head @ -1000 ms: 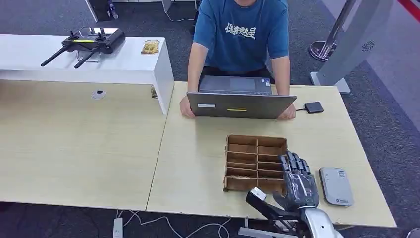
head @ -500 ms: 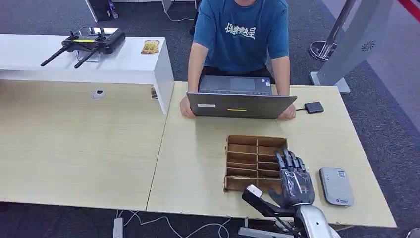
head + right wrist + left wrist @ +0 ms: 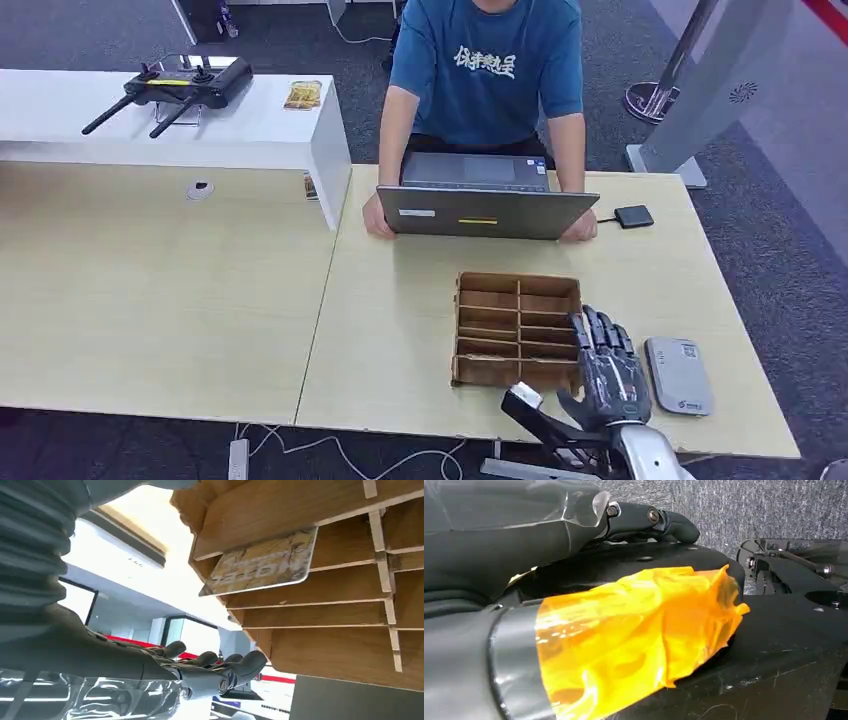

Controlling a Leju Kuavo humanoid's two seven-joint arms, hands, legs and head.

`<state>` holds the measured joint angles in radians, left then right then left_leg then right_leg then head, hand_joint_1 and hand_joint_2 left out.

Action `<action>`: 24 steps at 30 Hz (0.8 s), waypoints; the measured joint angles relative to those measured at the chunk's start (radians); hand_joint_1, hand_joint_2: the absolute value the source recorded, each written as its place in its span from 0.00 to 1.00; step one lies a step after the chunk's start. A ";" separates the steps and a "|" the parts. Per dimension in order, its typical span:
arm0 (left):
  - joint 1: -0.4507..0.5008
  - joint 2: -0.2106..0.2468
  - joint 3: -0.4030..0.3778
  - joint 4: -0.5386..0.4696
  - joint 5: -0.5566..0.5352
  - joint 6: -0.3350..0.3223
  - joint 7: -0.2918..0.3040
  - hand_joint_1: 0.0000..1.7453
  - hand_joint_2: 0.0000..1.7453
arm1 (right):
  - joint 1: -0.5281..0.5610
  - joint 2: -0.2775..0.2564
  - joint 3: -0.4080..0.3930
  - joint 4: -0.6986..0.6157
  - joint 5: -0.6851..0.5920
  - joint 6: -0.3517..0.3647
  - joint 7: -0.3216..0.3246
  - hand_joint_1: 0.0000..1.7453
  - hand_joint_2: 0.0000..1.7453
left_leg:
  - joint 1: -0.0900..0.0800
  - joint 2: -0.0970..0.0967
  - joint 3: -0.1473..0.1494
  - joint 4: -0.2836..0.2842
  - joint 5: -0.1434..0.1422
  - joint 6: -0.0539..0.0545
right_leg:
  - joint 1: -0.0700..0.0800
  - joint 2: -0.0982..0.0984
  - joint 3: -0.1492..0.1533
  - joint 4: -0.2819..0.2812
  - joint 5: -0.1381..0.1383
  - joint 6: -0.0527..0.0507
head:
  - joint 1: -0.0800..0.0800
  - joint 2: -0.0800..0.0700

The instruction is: Pass the card to the sensor for recognition and then transmit it.

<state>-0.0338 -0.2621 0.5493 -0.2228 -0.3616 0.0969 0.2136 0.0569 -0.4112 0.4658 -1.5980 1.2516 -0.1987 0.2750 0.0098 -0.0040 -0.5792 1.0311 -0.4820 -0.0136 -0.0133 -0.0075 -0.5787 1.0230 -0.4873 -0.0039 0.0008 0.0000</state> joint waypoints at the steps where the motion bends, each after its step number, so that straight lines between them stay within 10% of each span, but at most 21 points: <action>1: 0.000 0.000 0.001 0.000 0.000 0.000 0.000 0.00 0.00 | 0.000 -0.002 -0.002 -0.004 0.000 0.000 0.000 0.00 1.00 | 0.000 0.000 0.000 0.000 0.000 0.000 | 0.000 0.000 0.000 0.000 0.000 0.000 | 0.000 0.000; 24: 0.000 0.000 0.010 -0.001 -0.024 -0.003 0.000 0.00 0.00 | -0.057 0.005 0.012 0.048 -0.036 0.025 -0.023 0.00 1.00 | 0.000 0.000 0.000 0.000 0.000 0.000 | 0.000 0.000 0.000 0.000 0.000 0.000 | 0.000 0.000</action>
<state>-0.0340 -0.2621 0.5596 -0.2235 -0.3857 0.0935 0.2136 0.0002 -0.4059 0.4780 -1.5499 1.2154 -0.1740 0.2522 0.0099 -0.0041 -0.5792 1.0311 -0.4819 -0.0136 -0.0133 -0.0077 -0.5786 1.0232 -0.4873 -0.0039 0.0008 0.0000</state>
